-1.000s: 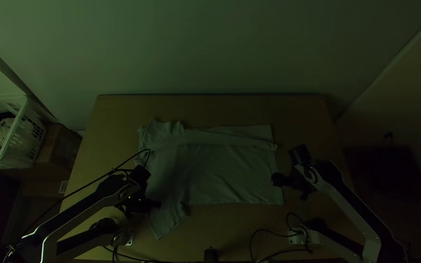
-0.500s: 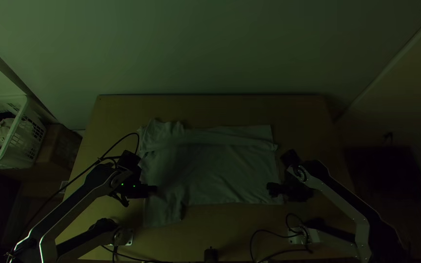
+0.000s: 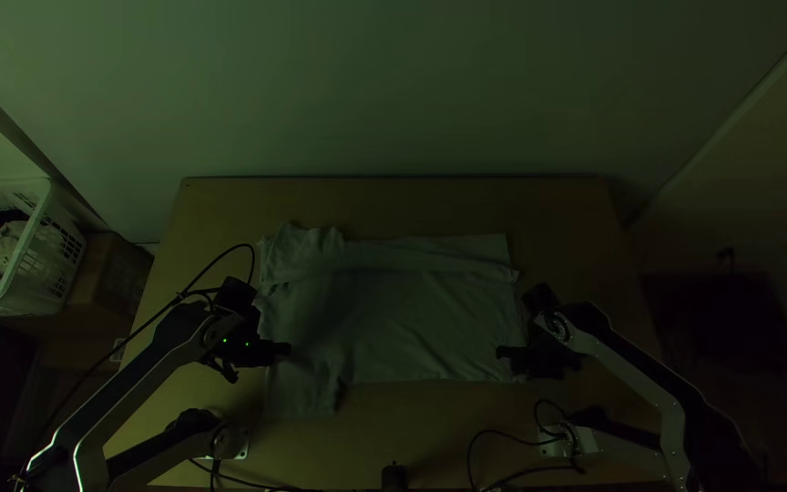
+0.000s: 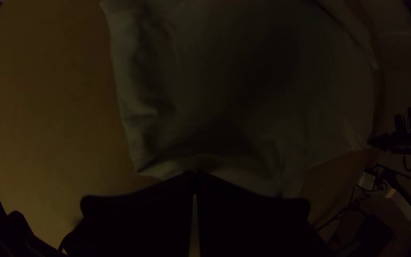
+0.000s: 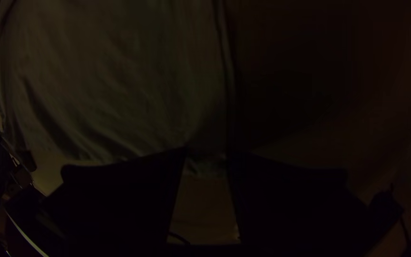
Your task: Fold the t-shirt
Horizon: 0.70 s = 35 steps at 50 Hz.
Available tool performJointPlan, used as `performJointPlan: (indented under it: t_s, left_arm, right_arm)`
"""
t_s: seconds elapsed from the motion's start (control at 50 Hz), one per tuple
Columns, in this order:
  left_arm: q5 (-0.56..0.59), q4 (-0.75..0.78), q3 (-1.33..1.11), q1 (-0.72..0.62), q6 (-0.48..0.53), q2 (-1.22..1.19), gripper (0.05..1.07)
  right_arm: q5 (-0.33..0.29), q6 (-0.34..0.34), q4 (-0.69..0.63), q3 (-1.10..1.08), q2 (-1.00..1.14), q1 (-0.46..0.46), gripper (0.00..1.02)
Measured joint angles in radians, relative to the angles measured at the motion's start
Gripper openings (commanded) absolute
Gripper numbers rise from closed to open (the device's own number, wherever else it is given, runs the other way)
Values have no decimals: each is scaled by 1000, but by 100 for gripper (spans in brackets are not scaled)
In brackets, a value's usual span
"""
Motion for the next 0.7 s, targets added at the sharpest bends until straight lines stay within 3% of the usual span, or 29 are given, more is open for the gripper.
performJointPlan:
  t_s: [0.28, 0.7]
  left_arm:
    - [0, -23, 100, 124, 53, 38, 8]
    - [4, -34, 258, 277, 137, 111, 8]
  right_arm:
    - [12, -15, 34, 1, -84, 0, 2]
    - [95, -42, 15, 187, -67, -56, 2]
